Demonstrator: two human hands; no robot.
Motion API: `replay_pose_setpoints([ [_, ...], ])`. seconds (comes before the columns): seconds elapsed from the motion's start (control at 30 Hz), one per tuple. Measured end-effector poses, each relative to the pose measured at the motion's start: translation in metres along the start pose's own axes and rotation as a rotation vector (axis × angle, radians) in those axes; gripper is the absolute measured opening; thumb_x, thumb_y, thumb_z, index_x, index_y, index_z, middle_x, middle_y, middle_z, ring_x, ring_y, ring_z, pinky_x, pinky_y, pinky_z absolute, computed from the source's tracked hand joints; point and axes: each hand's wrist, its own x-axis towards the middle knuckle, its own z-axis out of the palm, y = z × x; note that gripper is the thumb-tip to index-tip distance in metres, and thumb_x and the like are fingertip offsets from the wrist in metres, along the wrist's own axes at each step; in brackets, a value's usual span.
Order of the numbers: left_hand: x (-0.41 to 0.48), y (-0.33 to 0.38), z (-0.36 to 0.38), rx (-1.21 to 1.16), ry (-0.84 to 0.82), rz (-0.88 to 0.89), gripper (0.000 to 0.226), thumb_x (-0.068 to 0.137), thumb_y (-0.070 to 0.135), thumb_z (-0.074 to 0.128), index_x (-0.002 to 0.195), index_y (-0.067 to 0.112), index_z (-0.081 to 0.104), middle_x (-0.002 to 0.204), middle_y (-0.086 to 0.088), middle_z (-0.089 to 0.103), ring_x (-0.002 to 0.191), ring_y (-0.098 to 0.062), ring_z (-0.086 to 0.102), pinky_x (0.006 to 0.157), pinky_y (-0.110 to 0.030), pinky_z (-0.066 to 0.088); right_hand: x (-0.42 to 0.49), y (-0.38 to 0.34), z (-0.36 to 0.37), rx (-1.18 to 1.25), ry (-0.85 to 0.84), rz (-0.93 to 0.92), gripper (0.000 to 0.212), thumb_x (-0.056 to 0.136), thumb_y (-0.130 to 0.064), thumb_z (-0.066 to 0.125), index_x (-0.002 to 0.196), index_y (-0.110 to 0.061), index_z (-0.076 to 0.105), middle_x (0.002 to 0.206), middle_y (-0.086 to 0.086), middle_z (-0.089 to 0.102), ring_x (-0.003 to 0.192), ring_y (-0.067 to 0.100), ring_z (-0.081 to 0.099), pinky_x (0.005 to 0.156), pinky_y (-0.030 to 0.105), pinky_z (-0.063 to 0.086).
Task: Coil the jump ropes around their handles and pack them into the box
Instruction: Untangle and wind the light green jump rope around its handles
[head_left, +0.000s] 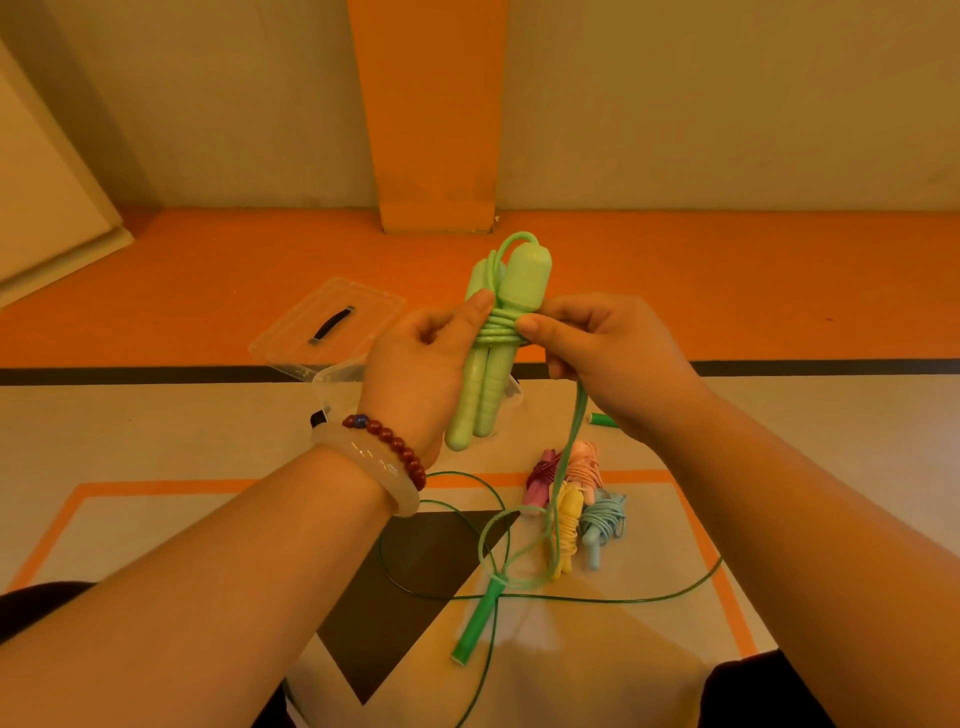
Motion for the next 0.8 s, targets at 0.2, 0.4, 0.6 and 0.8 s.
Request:
replay_pose_setpoints([
  [0.2,-0.010,0.000,0.003,0.391,-0.046,0.206,0.038,0.100,0.043,0.038,0.071,0.025,0.053,0.063,0.007,0.050,0.055,-0.002,0.046,0.051,-0.019,0.032,-0.004,-0.003,0.011,-0.126,0.108,0.004,0.010,0.084,-0.029,0.071,0.078,-0.021,0.071,0.052,-0.009,0.059,0.045,0.002,0.046,0.046,0.019,0.039],
  [0.4,-0.015,-0.014,0.005,0.426,-0.076,0.305,0.060,0.085,0.068,0.029,0.108,0.015,0.044,0.100,-0.002,0.052,0.084,-0.014,0.051,0.061,-0.018,0.038,-0.008,-0.004,0.017,-0.075,-0.048,0.037,0.014,0.090,-0.018,0.064,0.081,-0.025,0.073,0.060,0.005,0.066,0.055,0.013,0.053,0.059,0.027,0.045],
  [0.6,-0.006,0.001,-0.004,0.466,-0.161,0.316,0.055,0.071,0.067,0.036,0.102,0.023,0.046,0.076,0.013,0.049,0.061,0.005,0.051,0.051,-0.014,0.038,-0.003,-0.013,-0.008,0.005,-0.219,0.075,0.015,0.089,-0.013,0.063,0.088,-0.025,0.073,0.057,0.003,0.062,0.058,0.015,0.052,0.057,0.022,0.041],
  [0.8,-0.006,-0.003,0.004,0.131,-0.238,0.049,0.049,0.089,0.060,0.047,0.099,0.013,0.058,0.072,-0.008,0.053,0.055,-0.018,0.045,0.050,-0.031,0.038,-0.002,-0.005,-0.007,0.028,-0.041,0.027,0.010,0.080,-0.021,0.073,0.070,-0.020,0.069,0.051,0.002,0.063,0.049,0.009,0.052,0.051,0.019,0.042],
])
